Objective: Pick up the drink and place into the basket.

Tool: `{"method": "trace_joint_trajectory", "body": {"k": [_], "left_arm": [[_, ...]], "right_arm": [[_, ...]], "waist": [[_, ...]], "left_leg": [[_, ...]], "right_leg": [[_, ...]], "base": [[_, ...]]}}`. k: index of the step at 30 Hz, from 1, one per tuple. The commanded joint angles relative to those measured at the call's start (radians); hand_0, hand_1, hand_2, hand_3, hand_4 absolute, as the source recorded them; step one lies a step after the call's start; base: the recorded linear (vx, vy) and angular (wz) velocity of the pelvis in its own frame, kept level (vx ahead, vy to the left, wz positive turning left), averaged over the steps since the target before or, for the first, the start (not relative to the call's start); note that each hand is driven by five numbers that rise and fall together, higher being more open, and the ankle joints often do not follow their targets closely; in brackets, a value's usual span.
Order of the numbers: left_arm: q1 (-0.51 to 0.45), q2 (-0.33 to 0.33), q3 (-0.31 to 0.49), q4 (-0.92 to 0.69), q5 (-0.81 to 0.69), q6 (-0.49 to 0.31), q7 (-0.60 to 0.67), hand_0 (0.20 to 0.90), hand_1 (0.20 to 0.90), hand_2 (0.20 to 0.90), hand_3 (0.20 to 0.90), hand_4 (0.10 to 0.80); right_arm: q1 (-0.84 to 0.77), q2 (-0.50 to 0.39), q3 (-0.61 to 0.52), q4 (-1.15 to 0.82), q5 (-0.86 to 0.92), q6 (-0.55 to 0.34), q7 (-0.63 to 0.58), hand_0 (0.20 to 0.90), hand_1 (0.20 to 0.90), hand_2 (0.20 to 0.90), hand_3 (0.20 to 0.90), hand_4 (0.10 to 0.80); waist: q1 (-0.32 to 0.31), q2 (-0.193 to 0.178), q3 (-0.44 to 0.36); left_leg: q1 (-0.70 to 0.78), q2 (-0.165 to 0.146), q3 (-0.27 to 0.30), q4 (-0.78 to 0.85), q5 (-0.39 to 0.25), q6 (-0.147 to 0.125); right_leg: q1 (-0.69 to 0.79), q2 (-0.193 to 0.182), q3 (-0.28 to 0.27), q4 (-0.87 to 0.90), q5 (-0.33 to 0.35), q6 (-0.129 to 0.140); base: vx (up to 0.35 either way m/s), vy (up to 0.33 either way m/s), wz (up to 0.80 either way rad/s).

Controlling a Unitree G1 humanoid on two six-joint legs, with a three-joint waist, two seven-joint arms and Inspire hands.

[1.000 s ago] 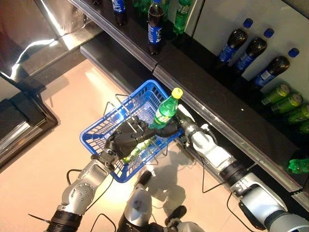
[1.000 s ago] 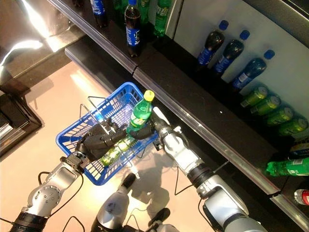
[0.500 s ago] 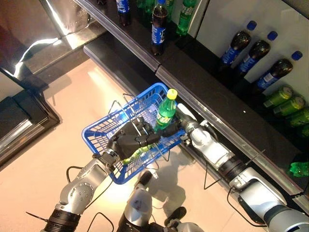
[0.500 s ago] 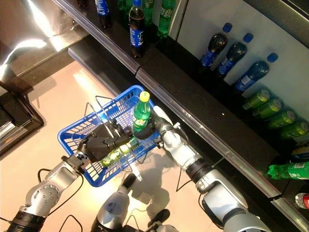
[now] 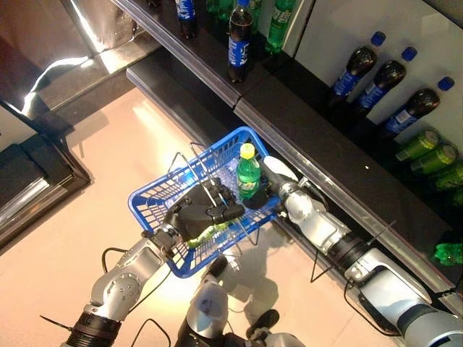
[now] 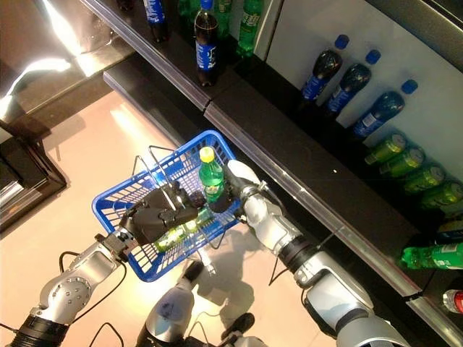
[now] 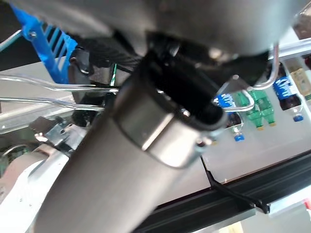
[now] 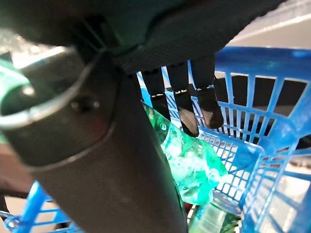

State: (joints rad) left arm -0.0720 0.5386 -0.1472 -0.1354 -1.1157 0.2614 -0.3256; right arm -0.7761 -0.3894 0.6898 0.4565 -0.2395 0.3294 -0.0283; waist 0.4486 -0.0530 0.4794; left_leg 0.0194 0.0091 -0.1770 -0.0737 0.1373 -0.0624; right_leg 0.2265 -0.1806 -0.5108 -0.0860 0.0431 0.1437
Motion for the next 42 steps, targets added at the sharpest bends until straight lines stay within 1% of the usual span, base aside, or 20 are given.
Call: {"method": "trace_joint_trajectory", "body": {"k": [1,8,13,17,21,34,42], "left_arm": [[-0.208,-0.126,-0.073,-0.332,-0.090,-0.155,-0.276,0.300,0.300,0.300,0.200,0.100],[-0.212,-0.123,-0.079,-0.346,-0.086,-0.149,-0.291,0.300,0.300,0.300,0.200,0.100],[-0.218,-0.123,-0.089,-0.358,-0.071,-0.139,-0.316,0.300,0.300,0.300,0.200,0.100],[-0.226,-0.117,-0.102,-0.366,-0.057,-0.128,-0.334,0.300,0.300,0.300,0.200,0.100],[-0.234,-0.111,-0.114,-0.369,-0.058,-0.139,-0.350,0.300,0.300,0.300,0.200,0.100],[-0.259,-0.126,-0.143,-0.390,-0.043,-0.108,-0.408,0.300,0.300,0.300,0.200,0.100],[-0.283,-0.135,-0.168,-0.394,-0.036,-0.108,-0.425,0.300,0.300,0.300,0.200,0.100]], "right_arm": [[-0.124,0.031,0.122,0.043,-0.110,-0.044,-0.025,0.300,0.300,0.300,0.200,0.100],[-0.134,0.032,0.152,0.069,-0.199,-0.029,0.016,0.300,0.300,0.300,0.200,0.100],[-0.147,0.037,0.178,0.089,-0.300,-0.031,0.058,0.300,0.300,0.300,0.200,0.100],[-0.152,0.045,0.193,0.110,-0.344,-0.045,0.080,0.300,0.300,0.300,0.200,0.100],[-0.150,0.055,0.210,0.116,-0.364,-0.044,0.082,0.300,0.300,0.300,0.200,0.100],[-0.175,0.099,0.238,0.170,-0.464,-0.047,0.158,0.300,0.300,0.300,0.200,0.100],[-0.191,0.124,0.253,0.197,-0.494,-0.051,0.209,0.300,0.300,0.300,0.200,0.100]], "waist": [[-0.015,-0.002,-0.419],[-0.009,-0.008,-0.420],[-0.003,-0.012,-0.420],[0.000,-0.014,-0.421],[-0.001,-0.012,-0.422],[0.007,-0.016,-0.426],[0.006,-0.016,-0.430]], "left_leg": [[0.042,-0.039,-0.030,-0.014,-0.075,-0.003],[0.042,-0.040,-0.031,-0.014,-0.074,-0.002],[0.039,-0.042,-0.034,-0.014,-0.074,-0.002],[0.039,-0.041,-0.034,-0.014,-0.074,-0.001],[0.040,-0.041,-0.032,-0.014,-0.075,-0.001],[0.044,-0.042,-0.039,-0.014,-0.078,0.000],[0.049,-0.044,-0.044,-0.014,-0.079,0.001]], "right_leg": [[0.004,0.023,-0.009,0.005,-0.002,-0.005],[0.005,0.023,-0.008,0.004,-0.002,-0.004],[0.005,0.025,-0.010,0.004,-0.003,-0.004],[0.005,0.026,-0.009,0.005,-0.004,-0.003],[0.003,0.026,-0.007,0.005,-0.004,-0.003],[0.009,0.026,-0.008,0.007,-0.008,-0.004],[0.012,0.027,-0.006,0.007,-0.010,-0.005]], "base": [[0.000,0.000,0.00],[0.000,0.000,0.00],[0.000,0.000,0.00],[0.004,-0.004,0.02],[0.001,0.000,0.01],[0.000,0.000,0.00],[0.000,0.000,0.00]]}}
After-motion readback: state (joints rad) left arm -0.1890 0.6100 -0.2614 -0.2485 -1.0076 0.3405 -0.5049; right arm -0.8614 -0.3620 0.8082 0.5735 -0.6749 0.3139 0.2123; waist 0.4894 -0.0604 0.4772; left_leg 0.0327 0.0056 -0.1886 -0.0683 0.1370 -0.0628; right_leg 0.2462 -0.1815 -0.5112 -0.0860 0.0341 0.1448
